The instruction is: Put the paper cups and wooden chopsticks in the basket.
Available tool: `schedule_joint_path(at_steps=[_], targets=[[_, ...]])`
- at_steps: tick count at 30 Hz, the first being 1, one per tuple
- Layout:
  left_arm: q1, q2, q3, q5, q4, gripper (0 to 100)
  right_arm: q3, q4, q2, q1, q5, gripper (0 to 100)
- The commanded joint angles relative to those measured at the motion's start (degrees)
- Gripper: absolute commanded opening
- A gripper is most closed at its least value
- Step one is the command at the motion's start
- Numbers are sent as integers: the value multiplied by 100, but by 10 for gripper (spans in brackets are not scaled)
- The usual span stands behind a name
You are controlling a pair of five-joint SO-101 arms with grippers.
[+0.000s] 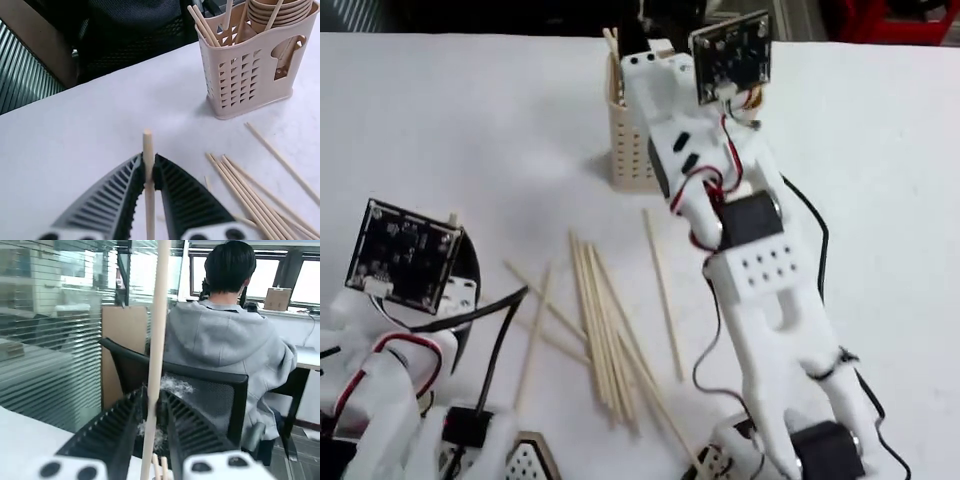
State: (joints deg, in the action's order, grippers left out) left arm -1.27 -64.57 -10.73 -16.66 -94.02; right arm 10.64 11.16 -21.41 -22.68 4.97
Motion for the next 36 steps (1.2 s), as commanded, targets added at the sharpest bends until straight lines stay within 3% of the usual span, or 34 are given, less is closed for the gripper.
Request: schedule_joint_path(at_steps=[1, 5, 11, 16, 21, 26, 32, 36], targets=[[31, -180, -105, -62, 149, 22, -220, -251, 295, 180, 35, 17], [31, -215, -141, -62, 158, 22, -220, -48, 725, 303, 35, 30], [31, -215, -141, -62, 158, 22, -220, 66, 963, 338, 35, 188], [31, -215, -141, -62, 158, 22, -281, 1182, 286, 242, 35, 118], [31, -215, -88, -9, 158, 23, -264, 3319, -567, 224, 35, 32], [31, -215, -88, 0, 422, 23, 26, 4998, -919, 215, 26, 18], [31, -215, -88, 35, 1011, 23, 1301, 5349, -1226, -22, 26, 18], [31, -215, -88, 563, 1547, 23, 2145, 5279, -1525, -277, 18, 18]])
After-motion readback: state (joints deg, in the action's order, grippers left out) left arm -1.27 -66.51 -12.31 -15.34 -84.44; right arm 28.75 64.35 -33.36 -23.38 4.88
